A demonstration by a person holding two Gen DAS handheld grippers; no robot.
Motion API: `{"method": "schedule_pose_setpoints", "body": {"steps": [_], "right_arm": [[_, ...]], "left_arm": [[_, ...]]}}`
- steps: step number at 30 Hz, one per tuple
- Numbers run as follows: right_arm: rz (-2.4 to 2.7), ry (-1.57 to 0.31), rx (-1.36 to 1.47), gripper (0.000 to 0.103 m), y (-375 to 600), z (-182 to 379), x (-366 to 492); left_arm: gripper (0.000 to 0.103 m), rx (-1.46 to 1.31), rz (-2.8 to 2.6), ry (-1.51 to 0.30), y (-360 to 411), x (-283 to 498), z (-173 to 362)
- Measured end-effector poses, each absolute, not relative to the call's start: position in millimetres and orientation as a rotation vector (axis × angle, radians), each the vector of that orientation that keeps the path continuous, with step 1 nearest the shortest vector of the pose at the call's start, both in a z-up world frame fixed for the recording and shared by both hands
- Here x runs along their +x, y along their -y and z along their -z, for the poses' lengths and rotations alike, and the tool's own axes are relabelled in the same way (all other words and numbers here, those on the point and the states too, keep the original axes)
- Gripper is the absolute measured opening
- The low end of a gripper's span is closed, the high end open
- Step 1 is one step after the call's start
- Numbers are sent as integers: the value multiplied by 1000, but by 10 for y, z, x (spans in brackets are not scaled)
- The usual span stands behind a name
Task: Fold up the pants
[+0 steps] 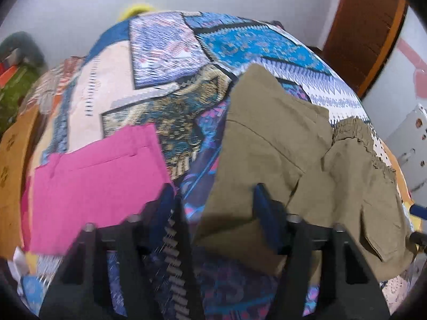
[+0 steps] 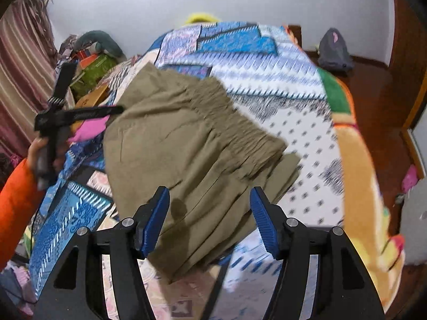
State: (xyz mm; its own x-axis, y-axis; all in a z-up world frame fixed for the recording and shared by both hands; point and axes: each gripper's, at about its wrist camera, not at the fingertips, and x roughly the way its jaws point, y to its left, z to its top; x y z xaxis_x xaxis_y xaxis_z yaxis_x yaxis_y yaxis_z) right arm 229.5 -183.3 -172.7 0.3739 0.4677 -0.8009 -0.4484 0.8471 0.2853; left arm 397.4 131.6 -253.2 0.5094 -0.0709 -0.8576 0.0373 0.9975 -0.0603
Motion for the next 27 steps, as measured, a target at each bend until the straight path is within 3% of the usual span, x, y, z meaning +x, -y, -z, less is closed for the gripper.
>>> {"method": "schedule_pose_setpoints", "body": {"steps": [2,6,18,23,27], "right_arm": [[-592,-1052,5,59,1803,1797,2285],[-599,-1065,-46,59,1771,1897,2327],[-600,-1050,-234,59,1678,1949,2665],[-648,-961,-210,59,1613,1607,2669],[-696,-898,-181,59,1413,1378,2769]], "left_arm": [[16,-53,114,-1057,-1302,4000,2606],[4,8,99,-1023,-1189,3874,2571],[4,-77,-14,-1095,-1404,3028,2413],[6,11,-138,-1038,-1404,2805,2212],[8,-74,-83,-985,-1413,2828,1994]]}}
